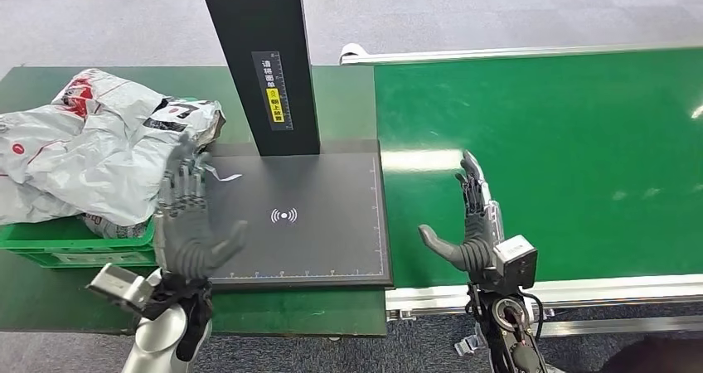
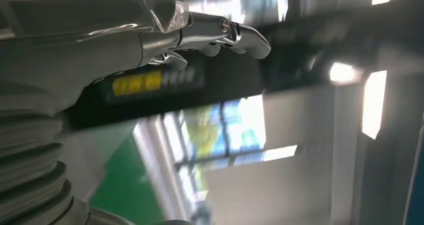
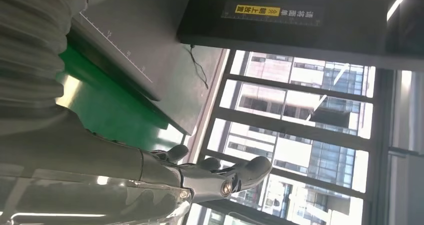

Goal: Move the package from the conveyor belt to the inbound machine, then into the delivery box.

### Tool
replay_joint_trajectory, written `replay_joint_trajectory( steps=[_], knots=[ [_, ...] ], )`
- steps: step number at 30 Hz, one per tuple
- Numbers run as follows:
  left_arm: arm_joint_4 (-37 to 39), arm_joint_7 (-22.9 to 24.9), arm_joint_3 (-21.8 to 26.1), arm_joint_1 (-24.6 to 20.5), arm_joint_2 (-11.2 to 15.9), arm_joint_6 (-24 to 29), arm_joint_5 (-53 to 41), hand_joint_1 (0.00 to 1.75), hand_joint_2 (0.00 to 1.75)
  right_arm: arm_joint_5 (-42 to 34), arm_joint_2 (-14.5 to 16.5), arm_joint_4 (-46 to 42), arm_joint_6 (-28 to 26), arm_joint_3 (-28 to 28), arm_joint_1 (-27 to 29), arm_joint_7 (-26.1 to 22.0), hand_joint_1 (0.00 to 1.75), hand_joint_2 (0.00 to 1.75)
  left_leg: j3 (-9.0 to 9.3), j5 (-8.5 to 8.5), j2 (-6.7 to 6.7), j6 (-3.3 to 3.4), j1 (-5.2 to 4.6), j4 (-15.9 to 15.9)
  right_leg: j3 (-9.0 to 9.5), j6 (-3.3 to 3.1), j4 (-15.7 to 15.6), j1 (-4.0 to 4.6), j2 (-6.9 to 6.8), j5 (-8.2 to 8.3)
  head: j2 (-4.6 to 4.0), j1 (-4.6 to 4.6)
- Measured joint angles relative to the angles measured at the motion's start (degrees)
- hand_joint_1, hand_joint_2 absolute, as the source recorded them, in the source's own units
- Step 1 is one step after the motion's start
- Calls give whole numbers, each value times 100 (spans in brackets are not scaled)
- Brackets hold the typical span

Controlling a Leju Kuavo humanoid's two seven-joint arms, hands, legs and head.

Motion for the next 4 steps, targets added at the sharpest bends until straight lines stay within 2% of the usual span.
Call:
replay_joint_trajectory(
  steps=[2,4],
  knots=[
    [349,446,-50,-3,7,-605,35,0,175,81,1,21,42,41,-11,1,0,175,0,0,0,0,-1,0,0,0,0,-1,-2,0,0,0],
    [636,768,-57,-7,8,-892,73,0,175,147,1,30,78,77,-5,3,0,175,0,0,3,0,-1,0,-1,0,0,-1,-1,1,0,-1]
  ],
)
